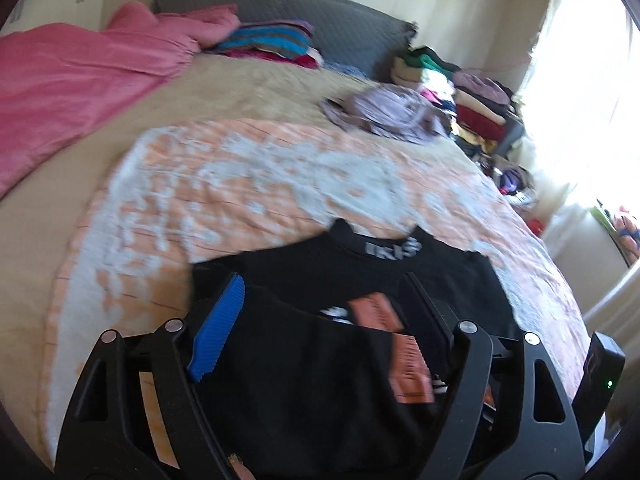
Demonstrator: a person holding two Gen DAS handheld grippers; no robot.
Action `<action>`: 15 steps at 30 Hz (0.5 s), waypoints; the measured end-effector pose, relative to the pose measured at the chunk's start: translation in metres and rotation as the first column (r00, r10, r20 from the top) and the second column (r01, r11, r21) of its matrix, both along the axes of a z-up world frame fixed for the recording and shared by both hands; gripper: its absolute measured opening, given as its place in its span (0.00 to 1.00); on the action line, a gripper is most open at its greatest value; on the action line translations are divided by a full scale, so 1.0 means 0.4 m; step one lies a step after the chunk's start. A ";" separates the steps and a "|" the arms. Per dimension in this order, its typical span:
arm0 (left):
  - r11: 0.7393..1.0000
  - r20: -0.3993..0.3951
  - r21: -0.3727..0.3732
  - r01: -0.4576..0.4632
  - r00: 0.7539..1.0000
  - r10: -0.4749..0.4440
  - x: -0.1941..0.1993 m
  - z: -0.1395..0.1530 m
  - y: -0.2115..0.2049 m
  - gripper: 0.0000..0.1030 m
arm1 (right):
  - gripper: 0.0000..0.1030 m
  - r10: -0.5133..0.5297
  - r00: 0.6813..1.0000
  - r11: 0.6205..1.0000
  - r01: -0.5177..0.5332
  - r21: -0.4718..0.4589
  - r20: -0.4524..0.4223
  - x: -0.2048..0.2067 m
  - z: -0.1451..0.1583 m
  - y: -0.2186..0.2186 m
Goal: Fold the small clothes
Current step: 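Grasp the laid orange cuff with the right tool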
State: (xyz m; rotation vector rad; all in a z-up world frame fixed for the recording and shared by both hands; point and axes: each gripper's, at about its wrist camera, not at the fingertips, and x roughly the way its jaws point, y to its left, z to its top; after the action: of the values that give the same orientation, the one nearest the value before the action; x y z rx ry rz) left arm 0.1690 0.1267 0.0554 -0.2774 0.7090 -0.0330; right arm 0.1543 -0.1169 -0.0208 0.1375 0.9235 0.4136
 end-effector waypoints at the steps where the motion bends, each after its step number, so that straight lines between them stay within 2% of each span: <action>1: 1.000 0.003 -0.001 -0.017 1.000 0.017 -0.004 -0.004 0.017 0.75 | 0.69 0.005 1.000 1.000 -0.005 0.008 -0.017 0.003 -0.011 0.009; 3: 0.999 -0.003 -0.009 -0.051 0.999 0.051 -0.007 -0.013 0.054 0.75 | 0.67 -0.020 1.000 0.999 0.021 0.029 -0.018 0.004 -0.019 0.014; 5: 0.997 -0.013 -0.018 -0.080 0.997 0.080 -0.010 -0.020 0.087 0.75 | 0.47 -0.043 0.999 0.998 0.044 0.044 -0.015 0.004 -0.020 0.012; 6: 0.995 -0.013 -0.027 -0.098 0.995 0.097 -0.012 -0.020 0.104 0.75 | 0.44 -0.049 0.999 0.997 0.050 0.055 -0.018 0.006 -0.021 0.010; 7: 0.994 -0.012 -0.036 -0.106 0.994 0.106 -0.016 -0.020 0.116 0.75 | 0.34 -0.041 0.999 0.997 0.043 0.068 -0.020 0.008 -0.021 0.011; 8: 0.993 -0.007 -0.045 -0.112 0.994 0.112 -0.021 -0.018 0.126 0.75 | 0.21 -0.026 1.000 0.997 0.027 0.075 -0.016 0.008 -0.020 0.015; 9: 0.991 0.000 -0.054 -0.123 0.992 0.123 -0.025 -0.015 0.138 0.75 | 0.15 -0.009 1.000 0.997 0.009 0.074 -0.001 0.005 -0.014 0.023; 15: 0.983 0.014 -0.049 -0.176 0.984 0.177 -0.040 -0.011 0.174 0.75 | 0.10 0.104 0.984 0.995 -0.104 -0.011 0.148 0.015 0.076 0.068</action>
State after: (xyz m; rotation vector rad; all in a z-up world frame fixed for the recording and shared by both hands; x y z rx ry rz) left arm 0.1529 0.1963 0.0511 -0.3845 0.6640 0.1160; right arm 0.1604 -0.0895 0.0098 0.0548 0.7868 0.5122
